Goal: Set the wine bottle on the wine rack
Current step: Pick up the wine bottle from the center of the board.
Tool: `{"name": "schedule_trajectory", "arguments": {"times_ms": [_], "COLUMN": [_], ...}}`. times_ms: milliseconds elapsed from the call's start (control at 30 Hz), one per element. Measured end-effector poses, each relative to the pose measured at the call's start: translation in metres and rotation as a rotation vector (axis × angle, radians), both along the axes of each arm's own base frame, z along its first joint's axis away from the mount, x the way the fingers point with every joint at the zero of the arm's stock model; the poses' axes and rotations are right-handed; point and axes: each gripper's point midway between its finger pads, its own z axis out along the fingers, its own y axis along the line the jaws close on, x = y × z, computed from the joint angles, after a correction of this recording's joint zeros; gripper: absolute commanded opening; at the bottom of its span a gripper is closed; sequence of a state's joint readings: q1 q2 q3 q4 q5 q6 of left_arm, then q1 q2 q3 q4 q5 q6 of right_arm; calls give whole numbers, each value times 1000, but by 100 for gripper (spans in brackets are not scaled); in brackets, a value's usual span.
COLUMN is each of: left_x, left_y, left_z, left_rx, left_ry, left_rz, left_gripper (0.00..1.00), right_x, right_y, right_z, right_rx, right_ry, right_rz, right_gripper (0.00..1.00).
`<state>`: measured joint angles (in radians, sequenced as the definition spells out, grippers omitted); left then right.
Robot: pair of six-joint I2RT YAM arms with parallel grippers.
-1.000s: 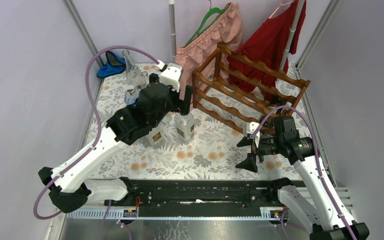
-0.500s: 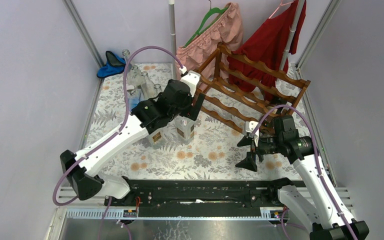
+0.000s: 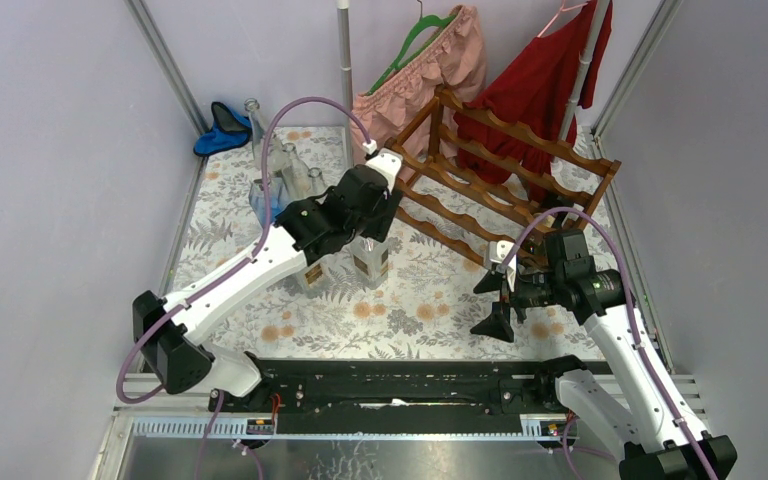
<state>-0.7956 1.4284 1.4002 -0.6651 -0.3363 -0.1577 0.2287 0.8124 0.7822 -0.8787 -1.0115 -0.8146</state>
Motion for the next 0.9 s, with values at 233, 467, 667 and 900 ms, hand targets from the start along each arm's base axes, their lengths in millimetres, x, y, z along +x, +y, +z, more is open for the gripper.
{"name": "schedule_trajectory", "arguments": {"times_ms": [233, 467, 667, 900], "left_x": [-1, -6, -9, -65], "left_y": [1, -3, -6, -36], "left_z": [-15, -17, -16, -6], "left_rx": [32, 20, 4, -99], "left_ry": [41, 69, 81, 107], "left_rz": [4, -9, -38, -315], "left_gripper": [51, 0, 0, 0], "right_x": [0, 0, 0, 11], "right_y": [0, 0, 0, 5], "right_z": [0, 0, 0, 4], "right_rx": [0, 0, 1, 22], "right_ry": [-1, -2, 6, -10], "right_rz": [0, 0, -5, -16], "right_gripper": [100, 100, 100, 100]}}
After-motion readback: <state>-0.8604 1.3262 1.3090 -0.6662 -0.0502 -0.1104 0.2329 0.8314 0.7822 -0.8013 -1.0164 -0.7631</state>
